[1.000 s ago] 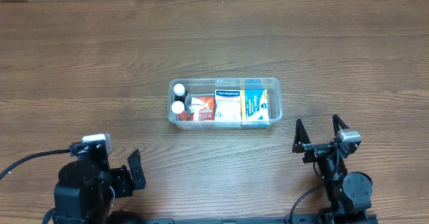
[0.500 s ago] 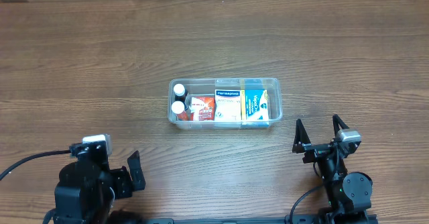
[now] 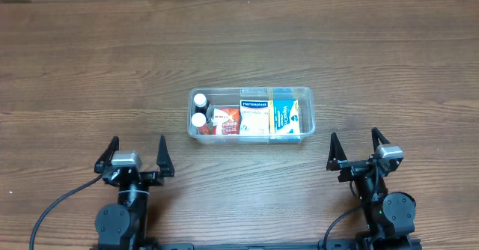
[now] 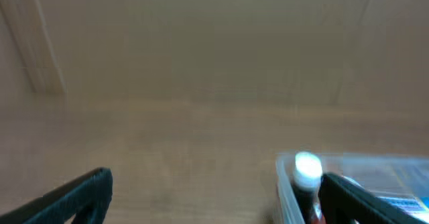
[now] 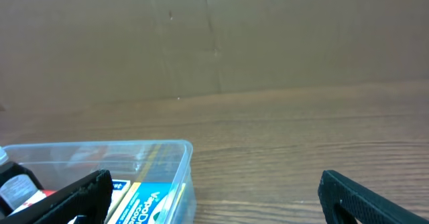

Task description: Pack container

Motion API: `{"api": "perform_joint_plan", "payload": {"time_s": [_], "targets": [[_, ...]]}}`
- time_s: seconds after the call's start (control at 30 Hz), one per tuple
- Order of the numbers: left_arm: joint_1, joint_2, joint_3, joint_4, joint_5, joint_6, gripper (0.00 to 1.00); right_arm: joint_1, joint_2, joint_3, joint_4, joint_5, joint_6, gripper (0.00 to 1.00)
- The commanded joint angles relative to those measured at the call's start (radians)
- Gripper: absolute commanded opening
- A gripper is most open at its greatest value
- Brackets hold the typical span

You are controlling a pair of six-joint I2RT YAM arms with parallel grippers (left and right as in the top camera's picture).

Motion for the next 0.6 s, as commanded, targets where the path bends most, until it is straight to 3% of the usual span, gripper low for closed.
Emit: {"api": "perform_joint_plan", "payload": {"time_s": [0.0,0.07,0.57], "targets": [[0.009,-0.013,-0.091,0.072,0.05,0.116,1.0,0.002,-0.008,-0.01,0.006,-0.008,-0.003,1.0],[0.009,-0.013,-0.1,0.007,0.06,0.107,1.0,0.002,-0.008,-0.01,0.006,-0.008,-0.003,1.0],[0.009,-0.011,-0.1,0.008,0.064,0.107,1.0,0.002,-0.008,-0.01,0.006,-0.008,-0.003,1.0]]}}
